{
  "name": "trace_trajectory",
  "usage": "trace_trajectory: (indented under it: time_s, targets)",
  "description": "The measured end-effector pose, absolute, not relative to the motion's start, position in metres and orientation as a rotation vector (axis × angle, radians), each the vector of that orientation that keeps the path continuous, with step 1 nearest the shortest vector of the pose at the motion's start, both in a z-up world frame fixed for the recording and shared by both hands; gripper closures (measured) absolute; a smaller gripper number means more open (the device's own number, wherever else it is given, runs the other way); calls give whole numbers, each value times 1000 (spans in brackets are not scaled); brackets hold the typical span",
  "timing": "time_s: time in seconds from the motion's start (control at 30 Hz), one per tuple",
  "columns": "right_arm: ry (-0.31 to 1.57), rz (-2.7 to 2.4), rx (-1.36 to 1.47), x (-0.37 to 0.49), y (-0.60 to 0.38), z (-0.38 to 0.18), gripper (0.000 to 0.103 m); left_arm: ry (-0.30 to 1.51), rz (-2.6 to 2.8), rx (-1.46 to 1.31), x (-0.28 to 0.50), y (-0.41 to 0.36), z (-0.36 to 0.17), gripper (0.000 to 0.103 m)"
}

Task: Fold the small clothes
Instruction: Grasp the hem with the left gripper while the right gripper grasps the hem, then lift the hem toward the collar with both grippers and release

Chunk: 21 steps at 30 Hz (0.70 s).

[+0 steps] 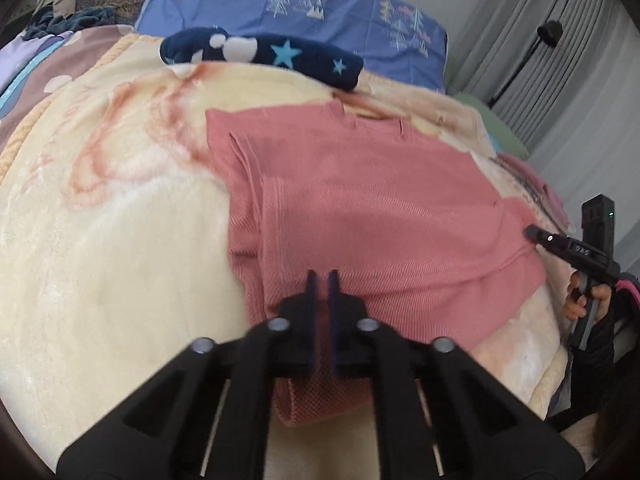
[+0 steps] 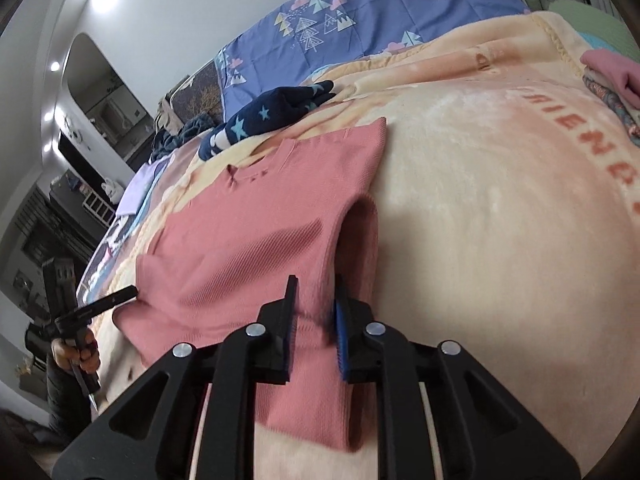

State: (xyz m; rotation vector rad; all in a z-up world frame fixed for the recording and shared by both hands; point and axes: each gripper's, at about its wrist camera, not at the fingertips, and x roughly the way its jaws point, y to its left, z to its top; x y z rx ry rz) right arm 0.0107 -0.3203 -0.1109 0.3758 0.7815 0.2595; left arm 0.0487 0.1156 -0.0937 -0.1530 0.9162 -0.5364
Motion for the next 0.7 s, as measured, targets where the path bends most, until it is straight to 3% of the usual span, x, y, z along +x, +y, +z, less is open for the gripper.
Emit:
trace_trajectory:
  time_s: [0.03, 0.3, 0.33, 0.43, 0.47, 0.57, 0.7]
  targets:
    - [775, 264, 378, 10, -320, -109, 99, 924, -541, -152, 50, 114, -94, 103]
    - [599, 290, 620, 76, -353, -62, 100, 675, -484, -322, 89, 136, -17, 103]
    - [627, 267, 648, 91, -357, -66, 98, 652, -454, -319, 93, 137, -13, 103]
    - [742, 190, 625, 112, -355, -84, 81, 639, -444, -256, 91, 127, -11, 101]
    - [746, 189, 604, 110, -353, -86, 74, 639, -473, -208, 82, 118, -14, 95]
    - [745, 162, 534, 97, -351, -94, 62, 666, -546, -1, 51, 85, -30, 51]
    - [739, 157, 397, 82, -344, -89, 60, 722, -607, 279, 22, 41, -60, 36]
